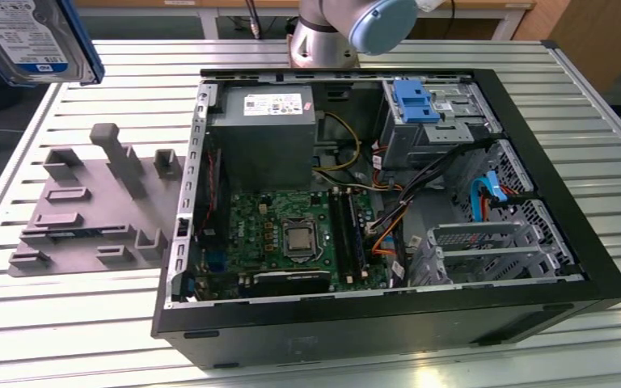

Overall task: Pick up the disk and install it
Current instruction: 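Pick up the disk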

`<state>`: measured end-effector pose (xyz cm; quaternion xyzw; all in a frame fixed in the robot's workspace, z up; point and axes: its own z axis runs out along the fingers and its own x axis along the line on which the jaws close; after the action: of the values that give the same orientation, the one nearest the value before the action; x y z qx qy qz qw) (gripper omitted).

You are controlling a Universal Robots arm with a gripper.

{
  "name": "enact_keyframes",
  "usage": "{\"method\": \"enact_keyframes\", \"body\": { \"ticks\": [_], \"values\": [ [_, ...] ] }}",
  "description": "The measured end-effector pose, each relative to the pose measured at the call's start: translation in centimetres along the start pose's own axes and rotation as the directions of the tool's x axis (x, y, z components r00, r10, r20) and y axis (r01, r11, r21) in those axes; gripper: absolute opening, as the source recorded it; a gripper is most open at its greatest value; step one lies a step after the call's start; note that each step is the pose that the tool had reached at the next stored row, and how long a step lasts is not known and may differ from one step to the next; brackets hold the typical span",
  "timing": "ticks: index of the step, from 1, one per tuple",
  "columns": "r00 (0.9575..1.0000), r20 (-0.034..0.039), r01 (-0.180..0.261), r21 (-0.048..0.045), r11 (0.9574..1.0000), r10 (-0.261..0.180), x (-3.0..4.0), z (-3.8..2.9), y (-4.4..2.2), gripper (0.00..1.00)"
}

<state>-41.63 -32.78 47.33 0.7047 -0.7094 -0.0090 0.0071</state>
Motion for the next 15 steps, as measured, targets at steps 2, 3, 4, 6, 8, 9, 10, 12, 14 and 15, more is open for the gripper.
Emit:
{"method": "enact_keyframes", "body": {
  "ticks": [2,3,4,6,8,9,10,12,14,15],
  "values": [
    [1.0,0.0,0.0,0.0,1.0,0.0,0.0,-0.01,-0.12,0.36],
    [1.0,0.0,0.0,-0.0001,1.0,0.0,0.0,-0.01,-0.19,0.36],
    [1.0,0.0,0.0,-0.0002,1.0,0.0,0.0,-0.01,-0.24,0.36],
    [1.0,0.0,0.0,-0.0001,1.0,0.0,0.0,-0.01,-0.35,0.36],
    [1.0,0.0,0.0,-0.0001,1.0,0.0,-0.01,-0.01,-0.46,0.36],
    [1.0,0.0,0.0,-0.0001,1.0,0.0,0.0,-0.02,-0.51,0.36],
    [1.0,0.0,0.0,-0.0001,1.0,0.0,0.0,-0.02,-0.57,0.36],
    [1.0,0.0,0.0,-0.0001,1.0,0.0,-0.01,-0.02,-0.68,0.36],
    [1.0,0.0,0.0,0.0,1.0,0.0,-0.01,-0.02,-0.78,0.36],
    [1.0,0.0,0.0,-0.0001,1.0,0.0,-0.01,-0.02,-0.84,0.36]
  ]
}}
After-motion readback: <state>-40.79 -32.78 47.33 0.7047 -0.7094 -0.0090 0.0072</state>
